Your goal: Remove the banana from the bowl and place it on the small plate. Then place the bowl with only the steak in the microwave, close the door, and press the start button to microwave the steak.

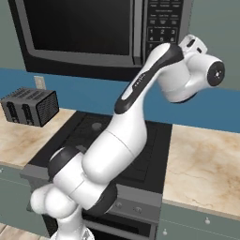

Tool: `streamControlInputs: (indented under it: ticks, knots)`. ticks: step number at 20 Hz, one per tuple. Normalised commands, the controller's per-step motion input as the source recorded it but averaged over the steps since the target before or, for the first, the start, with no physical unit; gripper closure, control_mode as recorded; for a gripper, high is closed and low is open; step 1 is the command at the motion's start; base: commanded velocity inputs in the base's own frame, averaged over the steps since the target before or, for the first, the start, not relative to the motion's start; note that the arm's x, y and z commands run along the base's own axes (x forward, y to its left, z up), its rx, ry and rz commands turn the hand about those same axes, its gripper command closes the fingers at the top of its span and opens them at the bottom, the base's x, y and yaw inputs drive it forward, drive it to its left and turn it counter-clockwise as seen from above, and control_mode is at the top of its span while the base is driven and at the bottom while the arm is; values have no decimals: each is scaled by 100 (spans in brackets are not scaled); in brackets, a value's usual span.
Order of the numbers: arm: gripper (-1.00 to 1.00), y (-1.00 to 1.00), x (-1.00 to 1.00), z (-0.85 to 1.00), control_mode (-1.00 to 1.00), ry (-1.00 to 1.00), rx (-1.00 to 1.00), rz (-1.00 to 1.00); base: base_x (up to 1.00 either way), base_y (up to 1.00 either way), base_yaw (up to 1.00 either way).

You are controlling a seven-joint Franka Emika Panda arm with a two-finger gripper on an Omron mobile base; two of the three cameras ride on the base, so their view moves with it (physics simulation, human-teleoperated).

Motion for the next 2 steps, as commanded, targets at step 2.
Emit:
streamControlInputs:
  ticks: [2]
  knots:
    - [-100, 0, 33, -24, -100, 0, 0, 0, 0, 0, 0]
